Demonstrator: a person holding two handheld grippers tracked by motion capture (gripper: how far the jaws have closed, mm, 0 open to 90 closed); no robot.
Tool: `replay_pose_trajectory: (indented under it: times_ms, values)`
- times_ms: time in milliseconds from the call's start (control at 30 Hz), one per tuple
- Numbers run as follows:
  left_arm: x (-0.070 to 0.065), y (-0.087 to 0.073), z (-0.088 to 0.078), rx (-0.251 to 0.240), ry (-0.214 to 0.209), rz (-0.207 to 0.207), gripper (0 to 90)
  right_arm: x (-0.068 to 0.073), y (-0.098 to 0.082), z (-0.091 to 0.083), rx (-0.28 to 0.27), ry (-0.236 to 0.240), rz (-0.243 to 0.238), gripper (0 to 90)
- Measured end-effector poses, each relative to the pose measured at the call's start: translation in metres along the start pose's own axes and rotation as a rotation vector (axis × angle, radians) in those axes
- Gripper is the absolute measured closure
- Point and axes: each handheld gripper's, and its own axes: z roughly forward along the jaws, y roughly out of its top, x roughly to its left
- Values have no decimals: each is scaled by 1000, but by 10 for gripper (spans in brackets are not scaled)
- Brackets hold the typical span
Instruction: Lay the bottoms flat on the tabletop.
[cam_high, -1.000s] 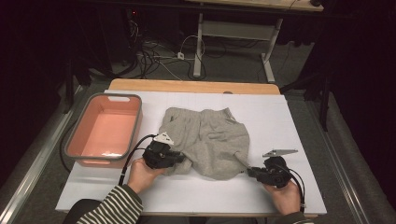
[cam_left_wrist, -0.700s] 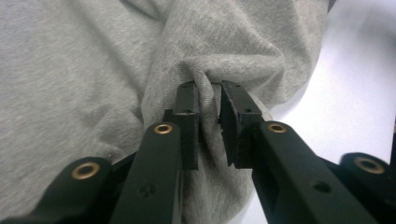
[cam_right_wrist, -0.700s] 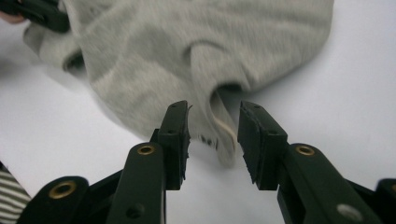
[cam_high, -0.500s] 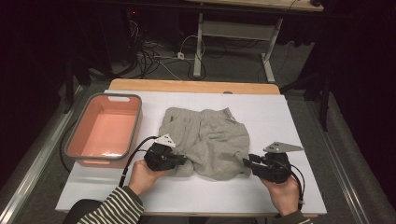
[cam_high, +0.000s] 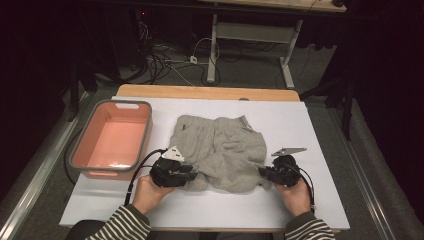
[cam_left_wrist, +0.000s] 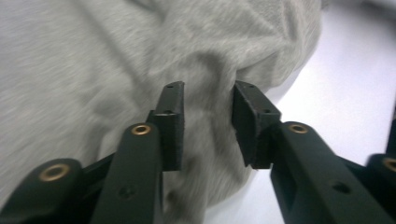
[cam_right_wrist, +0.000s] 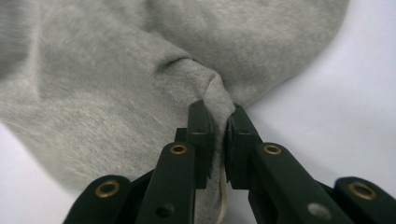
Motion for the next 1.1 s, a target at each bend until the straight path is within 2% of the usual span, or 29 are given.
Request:
replay_pose_trajectory:
  times_ms: [133, 267, 333, 433, 500, 600, 733, 800, 867, 967, 1100]
  values:
    - [-4, -10, -14, -18, 47, -38, 548, -5, 5, 3, -3, -33, -10, 824]
    - [-9, -20, -22, -23, 76, -59, 547, -7, 8, 5, -6, -27, -6, 793]
    - [-12, -24, -25, -22, 84, -66, 545, -6, 10, 3, -18, -17, -1, 749]
    - [-14, -32, -28, -12, 72, -91, 517, -4, 10, -3, -71, 15, 12, 650]
    - [-16, -38, -30, -2, 74, -102, 497, 1, 9, -9, -102, 17, 7, 600]
    - [-21, -46, -31, 16, 86, -112, 488, 6, 7, -13, -125, 10, -22, 589]
    - [-22, -52, -28, 43, 82, -130, 488, 13, 7, -16, -143, 11, -41, 590]
    - [-19, -52, -22, 54, 83, -137, 488, 16, 7, -18, -155, 14, -48, 590]
    - [-15, -51, -15, 64, 73, -160, 482, 20, 6, -18, -158, 18, -58, 590]
    - [-11, -48, -11, 57, 53, -183, 481, 24, 5, -18, -153, 30, -69, 590]
    - [-7, -43, -4, 50, 55, -192, 481, 28, 2, -18, -142, 43, -78, 590]
